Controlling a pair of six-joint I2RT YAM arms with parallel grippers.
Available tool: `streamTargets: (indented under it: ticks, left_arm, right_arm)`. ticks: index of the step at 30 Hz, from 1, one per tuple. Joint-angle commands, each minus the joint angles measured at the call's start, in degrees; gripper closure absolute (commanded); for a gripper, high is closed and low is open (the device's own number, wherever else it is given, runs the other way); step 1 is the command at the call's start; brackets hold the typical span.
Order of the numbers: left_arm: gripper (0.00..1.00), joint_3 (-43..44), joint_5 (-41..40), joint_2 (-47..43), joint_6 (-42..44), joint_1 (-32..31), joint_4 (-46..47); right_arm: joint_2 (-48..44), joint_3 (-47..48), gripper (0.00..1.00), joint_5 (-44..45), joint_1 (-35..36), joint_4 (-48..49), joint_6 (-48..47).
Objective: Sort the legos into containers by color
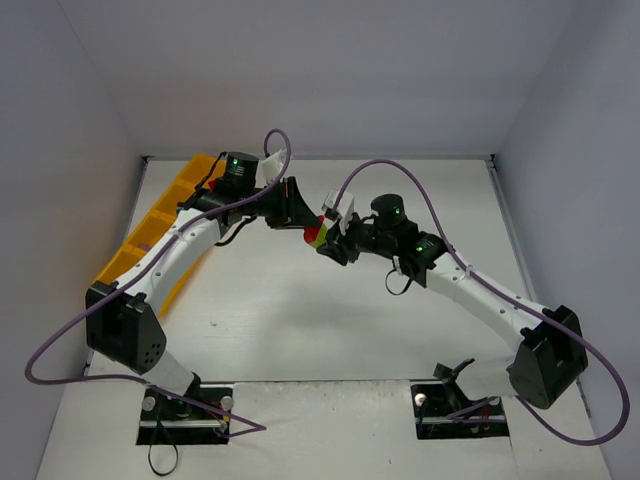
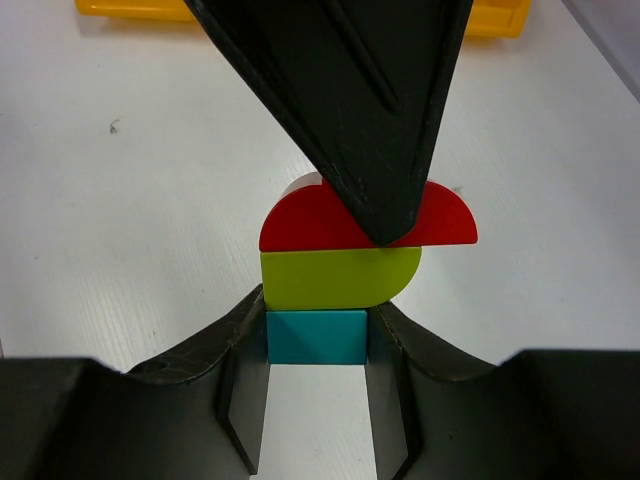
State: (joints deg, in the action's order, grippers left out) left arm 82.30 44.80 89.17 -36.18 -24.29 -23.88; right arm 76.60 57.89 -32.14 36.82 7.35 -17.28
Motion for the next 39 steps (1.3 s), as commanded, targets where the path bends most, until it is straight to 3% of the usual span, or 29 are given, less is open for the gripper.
streamTargets:
  ticks: [1,4,6,8,14,20,26,39]
  left_arm:
    - [0.90,3.2,2.5,-0.9,0.5,-0.4,3.3]
    - [0.99,3.0,3.2,-1.1,0.5,-0.4,4.5]
    - [1.00,2.5,3.7,-1.6,0.8,-0.3,5.9]
    - [1.00,1.6,3.7,-2.5,2.5,-0.3,7.5]
    - [1.00,-3.7,4.2,-6.5,16.3,0.6,14.4]
    - [1.00,-7.7,6.4,-9.8,28.8,0.9,19.1]
    - [1.00,-14.5,9.1,-15.2,38.0,0.8,28.2]
    - [1.00,-18.0,18.7,-18.2,38.2,0.9,35.0]
  right_arm:
    - [-2.3,1.3,0.87,-0.1,0.4,2.7,-0.8]
    - [-2.6,1.2,0.85,0.8,0.4,2.5,-1.2]
    - [-2.6,1.3,0.73,1.1,0.4,2.1,-1.3]
    - [-2.4,1.7,0.54,1.8,0.4,1.4,-0.7]
    - [-1.8,3.7,0.32,0.2,-0.1,-1.5,-0.6]
    - [-1.5,6.9,0.30,-5.7,-1.4,-5.5,-1.4]
    - [-1.5,8.3,0.30,-16.4,-7.1,-6.7,0.0]
    - [1.9,14.3,0.28,-28.1,-8.8,-6.9,1.5]
